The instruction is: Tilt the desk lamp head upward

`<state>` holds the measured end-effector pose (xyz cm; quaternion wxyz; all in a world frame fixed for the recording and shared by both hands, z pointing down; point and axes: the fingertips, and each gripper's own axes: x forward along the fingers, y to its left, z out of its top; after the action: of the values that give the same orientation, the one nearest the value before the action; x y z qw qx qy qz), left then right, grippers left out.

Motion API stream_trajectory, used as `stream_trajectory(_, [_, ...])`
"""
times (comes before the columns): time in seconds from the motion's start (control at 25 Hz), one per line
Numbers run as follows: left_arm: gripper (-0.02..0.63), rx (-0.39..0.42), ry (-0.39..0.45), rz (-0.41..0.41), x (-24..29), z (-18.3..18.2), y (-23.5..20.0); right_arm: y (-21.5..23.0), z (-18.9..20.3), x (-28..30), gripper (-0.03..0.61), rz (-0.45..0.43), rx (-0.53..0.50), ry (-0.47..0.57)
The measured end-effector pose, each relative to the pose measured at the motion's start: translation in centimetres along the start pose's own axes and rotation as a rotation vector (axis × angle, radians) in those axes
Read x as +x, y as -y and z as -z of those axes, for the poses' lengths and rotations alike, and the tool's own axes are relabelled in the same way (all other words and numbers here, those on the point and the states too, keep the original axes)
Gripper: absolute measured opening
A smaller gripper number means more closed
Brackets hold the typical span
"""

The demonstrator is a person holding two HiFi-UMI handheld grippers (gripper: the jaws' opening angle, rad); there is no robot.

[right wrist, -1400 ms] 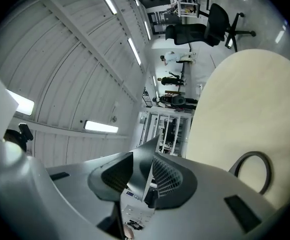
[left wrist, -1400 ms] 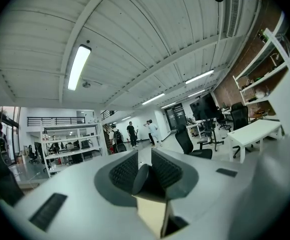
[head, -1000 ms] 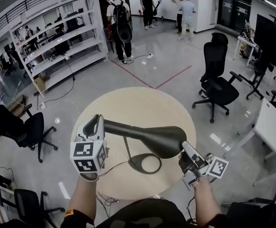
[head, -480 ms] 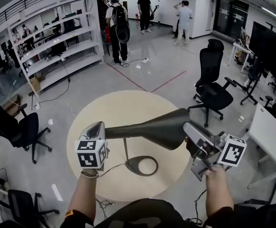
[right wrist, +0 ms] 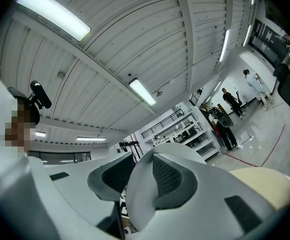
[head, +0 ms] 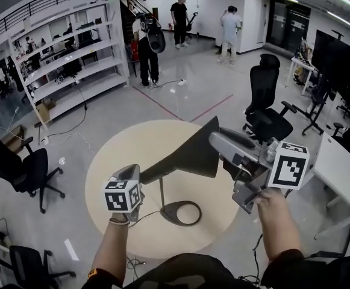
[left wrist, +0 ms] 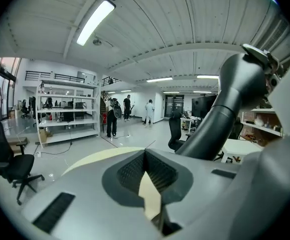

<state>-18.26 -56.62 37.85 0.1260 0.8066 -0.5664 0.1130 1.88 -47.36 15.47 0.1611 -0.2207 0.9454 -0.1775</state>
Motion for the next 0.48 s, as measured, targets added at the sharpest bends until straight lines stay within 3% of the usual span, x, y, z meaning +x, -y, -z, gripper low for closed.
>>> stream_trajectory(0.48, [0.044, -0.028, -0.01, 0.023, 0.6, 1.7, 0.7, -1.9, -0.5, 3.3, 0.132, -0.015, -0.021, -0.057])
